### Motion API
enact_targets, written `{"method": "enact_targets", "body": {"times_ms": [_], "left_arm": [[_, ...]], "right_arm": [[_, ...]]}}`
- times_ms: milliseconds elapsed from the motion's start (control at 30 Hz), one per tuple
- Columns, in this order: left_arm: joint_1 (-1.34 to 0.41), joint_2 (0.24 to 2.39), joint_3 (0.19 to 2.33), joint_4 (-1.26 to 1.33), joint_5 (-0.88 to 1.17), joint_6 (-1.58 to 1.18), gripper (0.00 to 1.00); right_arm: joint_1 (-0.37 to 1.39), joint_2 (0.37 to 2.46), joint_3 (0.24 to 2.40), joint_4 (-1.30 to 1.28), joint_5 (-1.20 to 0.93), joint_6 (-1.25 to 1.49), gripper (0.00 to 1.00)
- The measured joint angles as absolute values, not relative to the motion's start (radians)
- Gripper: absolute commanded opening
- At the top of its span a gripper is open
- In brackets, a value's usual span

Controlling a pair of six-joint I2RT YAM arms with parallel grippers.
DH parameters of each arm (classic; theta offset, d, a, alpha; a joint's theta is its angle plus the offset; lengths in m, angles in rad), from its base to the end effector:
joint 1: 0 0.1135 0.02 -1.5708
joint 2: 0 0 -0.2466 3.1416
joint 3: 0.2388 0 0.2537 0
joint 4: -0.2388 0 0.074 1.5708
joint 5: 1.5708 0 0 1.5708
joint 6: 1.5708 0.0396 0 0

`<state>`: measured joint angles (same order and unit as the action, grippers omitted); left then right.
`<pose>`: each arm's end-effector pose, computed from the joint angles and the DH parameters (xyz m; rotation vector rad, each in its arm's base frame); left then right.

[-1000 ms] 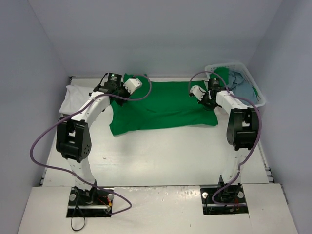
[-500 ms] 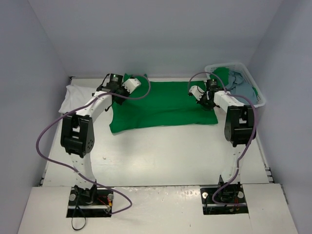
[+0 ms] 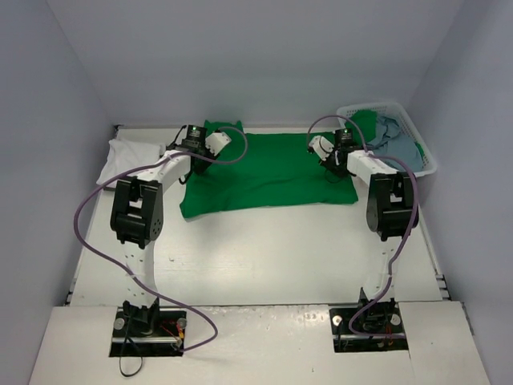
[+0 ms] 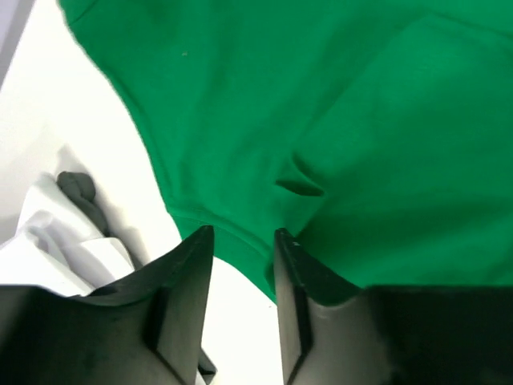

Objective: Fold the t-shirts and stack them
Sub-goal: Fold the flattened T-shirt at the center of the board.

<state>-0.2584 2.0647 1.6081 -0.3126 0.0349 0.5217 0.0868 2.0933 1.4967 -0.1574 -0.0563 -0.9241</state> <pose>0.4504 -0.1205 0.1968 0.9062 2.1587 0.0897 0.4615 0.0424 0.1606 -1.1630 2.0424 -0.3530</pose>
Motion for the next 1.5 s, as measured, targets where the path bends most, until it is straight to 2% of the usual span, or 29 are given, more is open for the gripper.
{"method": "enact_targets", "body": {"times_ms": [33,367,600,667,733,767,833,967,1167,1500], "left_arm": [[-0.259,2.067,1.608,-0.304,0.023,0.52,0.36],[-0.259,2.053,1.582,-0.175,-0.078,0.495,0.37],[-0.259,1.885,1.425,-0.184,-0.047,0.457,0.36],[-0.259,1.825,1.387,-0.184,-0.022,0.44,0.35],[-0.259,1.769,1.358,-0.186,0.006,0.418,0.3],[-0.259,1.751,1.352,-0.191,0.02,0.409,0.27],[-0.26,1.728,1.347,-0.202,0.054,0.387,0.16],[-0.26,1.727,1.347,-0.245,0.143,0.354,0.0],[-0.263,1.782,1.348,-0.299,0.245,0.318,0.0],[-0.276,1.966,1.424,-0.371,0.344,0.275,0.0]], "right_arm": [[0.089,2.093,1.491,-0.143,-0.038,-0.915,0.25],[0.126,2.032,1.358,-0.036,0.089,-0.823,0.26],[0.172,1.842,1.322,-0.037,0.085,-0.778,0.26],[0.187,1.809,1.32,-0.037,0.075,-0.766,0.21],[0.2,1.797,1.315,-0.045,0.057,-0.756,0.15],[0.206,1.797,1.312,-0.052,0.043,-0.752,0.07],[0.215,1.803,1.301,-0.077,0.012,-0.745,0.0],[0.223,1.853,1.298,-0.126,-0.028,-0.733,0.0],[0.223,1.94,1.297,-0.164,-0.06,-0.727,0.0],[0.232,1.961,1.298,-0.193,-0.086,-0.714,0.0]]}}
